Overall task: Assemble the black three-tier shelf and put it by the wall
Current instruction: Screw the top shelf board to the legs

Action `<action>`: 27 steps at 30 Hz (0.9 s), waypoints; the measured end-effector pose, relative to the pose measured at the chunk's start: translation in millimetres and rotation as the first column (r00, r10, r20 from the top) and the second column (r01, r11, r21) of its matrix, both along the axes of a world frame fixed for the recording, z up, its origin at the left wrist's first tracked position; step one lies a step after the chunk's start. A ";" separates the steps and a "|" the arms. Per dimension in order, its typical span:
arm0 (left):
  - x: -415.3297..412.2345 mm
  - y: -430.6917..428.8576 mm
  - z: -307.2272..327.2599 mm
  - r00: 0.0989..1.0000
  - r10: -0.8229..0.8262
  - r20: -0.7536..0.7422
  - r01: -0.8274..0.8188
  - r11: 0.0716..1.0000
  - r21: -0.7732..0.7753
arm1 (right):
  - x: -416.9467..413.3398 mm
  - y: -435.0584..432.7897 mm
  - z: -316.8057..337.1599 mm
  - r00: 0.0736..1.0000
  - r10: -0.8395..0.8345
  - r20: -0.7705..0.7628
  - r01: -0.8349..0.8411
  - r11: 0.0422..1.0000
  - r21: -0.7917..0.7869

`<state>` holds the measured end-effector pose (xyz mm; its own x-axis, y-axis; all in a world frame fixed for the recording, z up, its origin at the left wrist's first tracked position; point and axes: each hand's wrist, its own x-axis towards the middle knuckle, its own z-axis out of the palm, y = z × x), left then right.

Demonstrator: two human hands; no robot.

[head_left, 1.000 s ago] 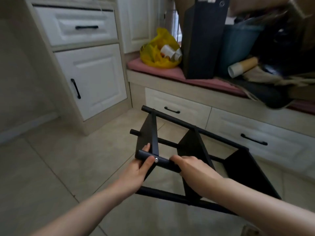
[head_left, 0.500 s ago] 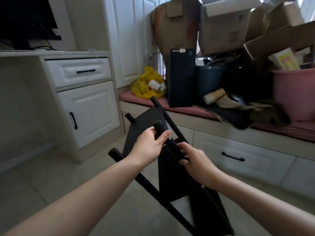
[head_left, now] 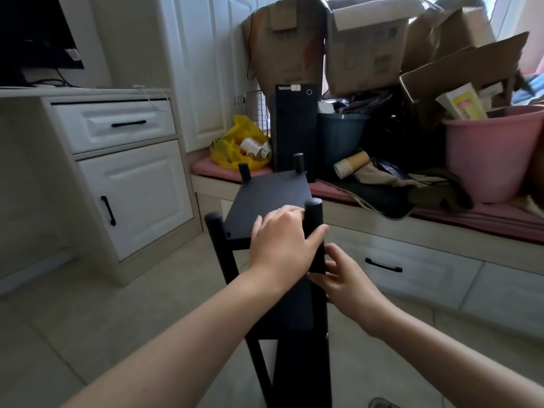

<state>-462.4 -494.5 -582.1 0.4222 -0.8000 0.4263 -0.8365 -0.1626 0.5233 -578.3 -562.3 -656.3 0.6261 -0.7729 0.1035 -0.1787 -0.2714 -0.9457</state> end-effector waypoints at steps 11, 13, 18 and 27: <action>4.6 6.2 -36.5 0.888 -0.168 0.427 0.155 0.986 0.067 | -16.9 -9.9 -13.2 0.997 -0.070 -0.012 0.069 0.996 -0.053; 3.4 7.5 -36.9 0.884 -0.172 0.435 0.184 0.983 0.014 | -17.7 -10.4 -14.4 0.995 -0.097 -0.029 0.093 0.990 -0.104; 8.7 13.3 -30.3 0.877 -0.081 0.474 0.245 0.923 -0.296 | -25.7 -12.6 -17.1 0.987 -0.151 -0.060 0.144 0.984 -0.108; 52.1 15.9 -15.2 0.731 -0.086 -0.677 -0.253 0.887 -0.386 | -41.4 -21.9 -20.9 0.981 -0.177 -0.079 0.174 0.984 -0.050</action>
<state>-410.3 -478.6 -597.3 0.7811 -0.5529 0.2900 -0.2389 0.1644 0.9570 -619.7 -584.2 -677.2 0.4888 -0.8675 0.0924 -0.3041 -0.2688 -0.9139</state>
